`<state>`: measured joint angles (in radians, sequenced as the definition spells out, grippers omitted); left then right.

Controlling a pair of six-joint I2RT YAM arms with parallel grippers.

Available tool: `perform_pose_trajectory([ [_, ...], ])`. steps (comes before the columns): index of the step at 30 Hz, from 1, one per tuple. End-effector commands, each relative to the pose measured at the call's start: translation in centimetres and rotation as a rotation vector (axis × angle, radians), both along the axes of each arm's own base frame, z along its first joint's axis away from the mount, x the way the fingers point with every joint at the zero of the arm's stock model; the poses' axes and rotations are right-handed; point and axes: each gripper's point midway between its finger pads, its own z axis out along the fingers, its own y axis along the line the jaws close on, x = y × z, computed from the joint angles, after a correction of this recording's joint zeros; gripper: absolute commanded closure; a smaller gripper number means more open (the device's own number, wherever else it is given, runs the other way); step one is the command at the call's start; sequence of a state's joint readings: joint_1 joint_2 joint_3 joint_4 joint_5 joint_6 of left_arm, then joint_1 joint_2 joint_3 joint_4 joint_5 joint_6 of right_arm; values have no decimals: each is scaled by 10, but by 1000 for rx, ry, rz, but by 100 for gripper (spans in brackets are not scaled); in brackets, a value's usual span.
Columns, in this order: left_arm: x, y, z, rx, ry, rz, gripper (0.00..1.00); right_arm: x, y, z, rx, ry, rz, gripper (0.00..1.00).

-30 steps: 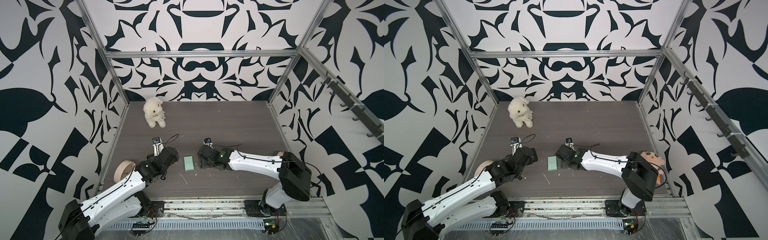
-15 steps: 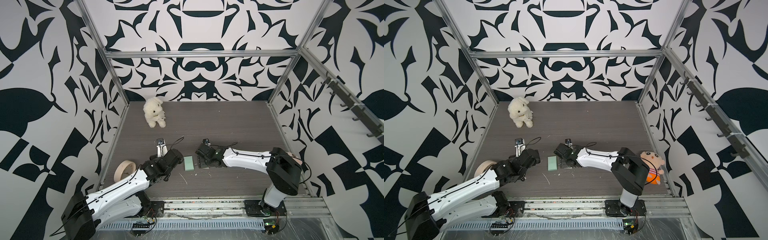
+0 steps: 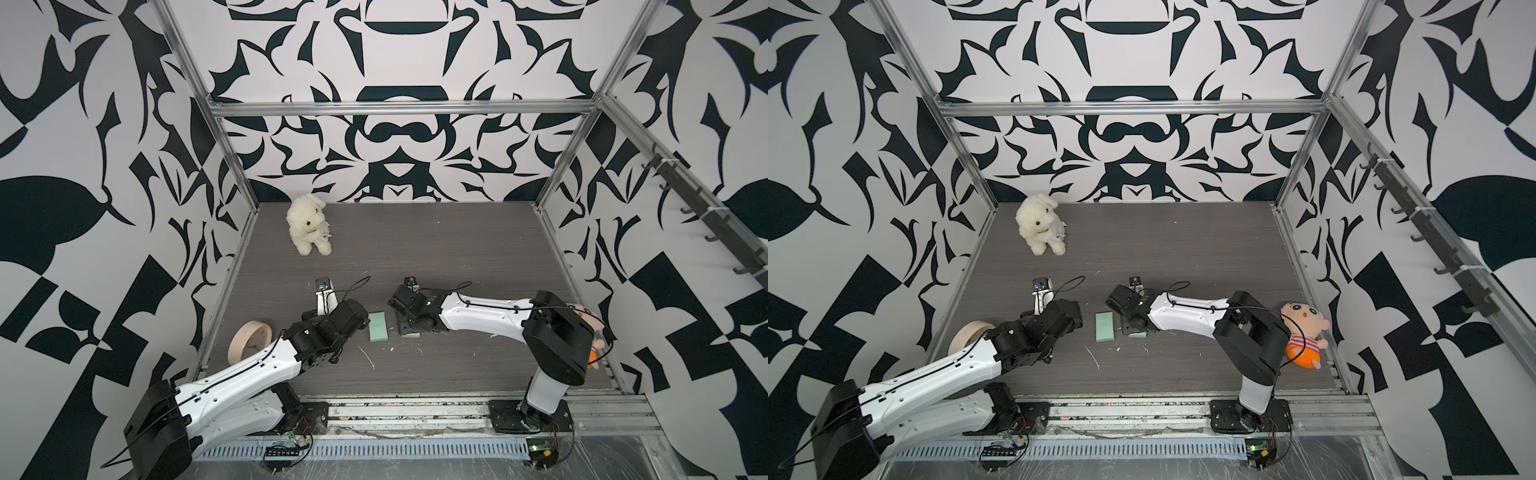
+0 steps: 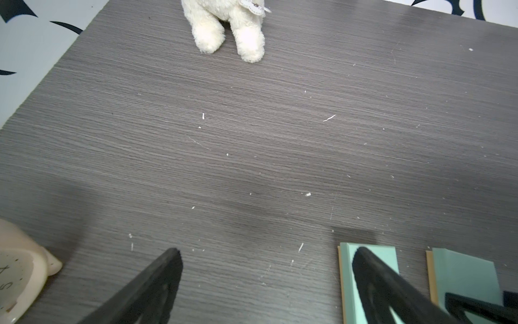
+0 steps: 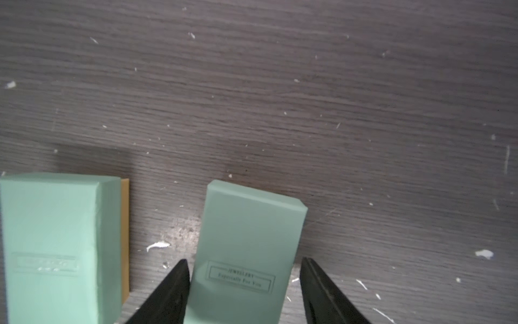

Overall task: Take the rings out of the lift-off lid box
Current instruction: Pick up the jewelry box from the center of the board.

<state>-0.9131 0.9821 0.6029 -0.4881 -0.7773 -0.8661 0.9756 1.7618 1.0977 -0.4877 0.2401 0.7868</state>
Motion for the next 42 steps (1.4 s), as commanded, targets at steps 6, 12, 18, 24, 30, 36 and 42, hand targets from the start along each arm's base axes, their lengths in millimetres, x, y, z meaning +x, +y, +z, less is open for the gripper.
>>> perform_pose_trajectory([
  [6,-3,-9,-4,-21,-11,-74,1,9,1,13,-1,-28,-6,38],
  [12,-3,-19,-3,-56,-26,-134,1,8,0,13,2,-25,-3,42],
  [18,-9,-53,-4,-168,-69,-320,1,7,0,19,34,-37,17,43],
  [24,-27,-83,18,-202,-151,-522,1,8,-3,29,62,-55,32,44],
  [30,-29,-89,20,-111,-111,-578,1,7,-10,39,85,-65,44,44],
  [36,-33,-105,25,-47,-76,-664,1,5,-21,52,100,-83,54,45],
  [42,-42,-120,65,58,-132,-856,1,2,-33,67,115,-105,58,45],
])
